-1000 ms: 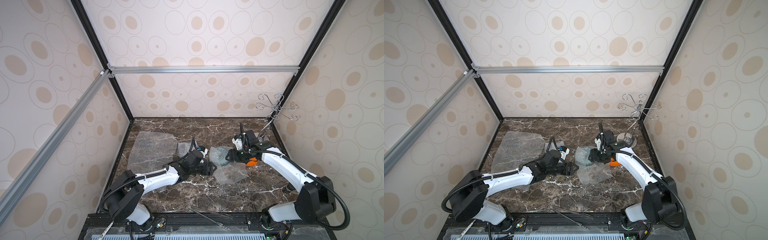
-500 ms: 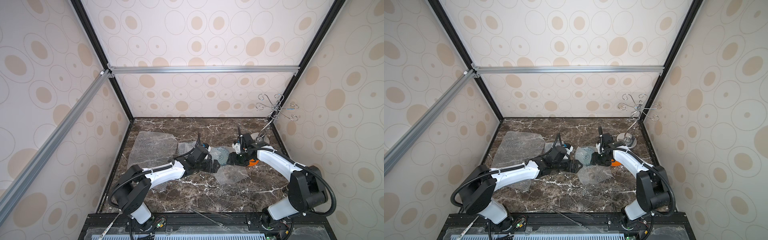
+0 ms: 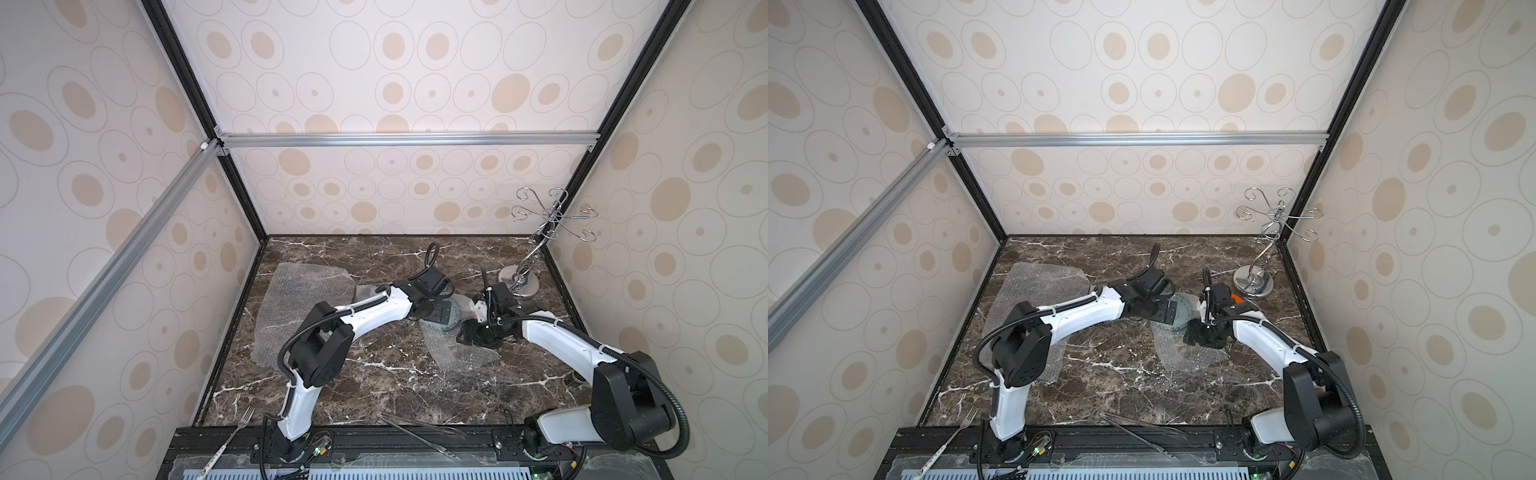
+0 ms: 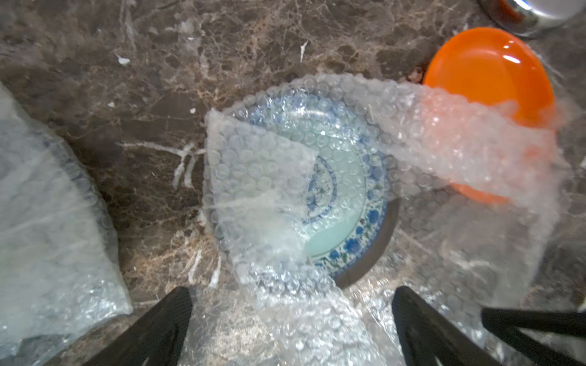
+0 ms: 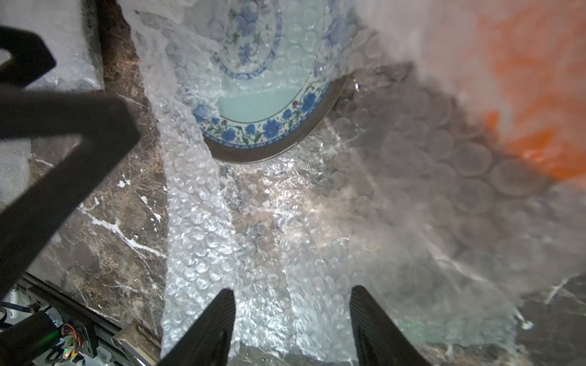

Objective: Unpack dinner plates from bubble wrap
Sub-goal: Unwrap the bubble wrap at the center of the board.

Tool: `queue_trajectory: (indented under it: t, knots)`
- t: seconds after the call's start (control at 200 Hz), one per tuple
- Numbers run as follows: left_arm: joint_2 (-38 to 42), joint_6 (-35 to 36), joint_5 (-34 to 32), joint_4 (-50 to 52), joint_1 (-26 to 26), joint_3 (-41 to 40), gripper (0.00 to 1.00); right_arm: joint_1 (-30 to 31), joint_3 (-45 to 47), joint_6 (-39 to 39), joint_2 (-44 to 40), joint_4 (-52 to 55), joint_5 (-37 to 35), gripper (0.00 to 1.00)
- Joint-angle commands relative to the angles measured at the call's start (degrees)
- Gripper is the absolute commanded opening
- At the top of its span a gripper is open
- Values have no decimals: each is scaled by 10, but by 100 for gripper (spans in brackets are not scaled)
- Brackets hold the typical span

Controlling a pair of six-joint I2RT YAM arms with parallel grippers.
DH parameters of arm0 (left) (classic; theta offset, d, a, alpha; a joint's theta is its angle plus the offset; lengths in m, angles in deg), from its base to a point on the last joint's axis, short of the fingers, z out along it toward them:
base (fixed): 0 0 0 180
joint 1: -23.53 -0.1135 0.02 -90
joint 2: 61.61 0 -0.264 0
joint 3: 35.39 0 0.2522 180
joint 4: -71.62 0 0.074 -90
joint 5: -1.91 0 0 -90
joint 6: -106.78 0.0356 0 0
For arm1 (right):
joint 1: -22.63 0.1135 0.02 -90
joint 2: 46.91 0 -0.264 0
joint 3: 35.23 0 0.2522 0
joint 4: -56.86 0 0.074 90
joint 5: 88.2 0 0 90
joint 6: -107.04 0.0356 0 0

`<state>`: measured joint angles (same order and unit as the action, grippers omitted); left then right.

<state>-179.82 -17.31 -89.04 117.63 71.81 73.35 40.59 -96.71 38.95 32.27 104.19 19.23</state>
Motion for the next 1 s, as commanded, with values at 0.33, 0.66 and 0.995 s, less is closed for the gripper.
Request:
queue_trajectory:
  t: [0.33,0.66,0.995]
  knots:
    - [-151,40,-72,172,5,214,99,1,47,16,-47,-17,22,61]
    - [-232,44,-88,233,5,344,94,1,51,4,-46,-16,25,61]
    - [-253,56,-116,266,6,378,76,1,51,2,-37,-20,32,61]
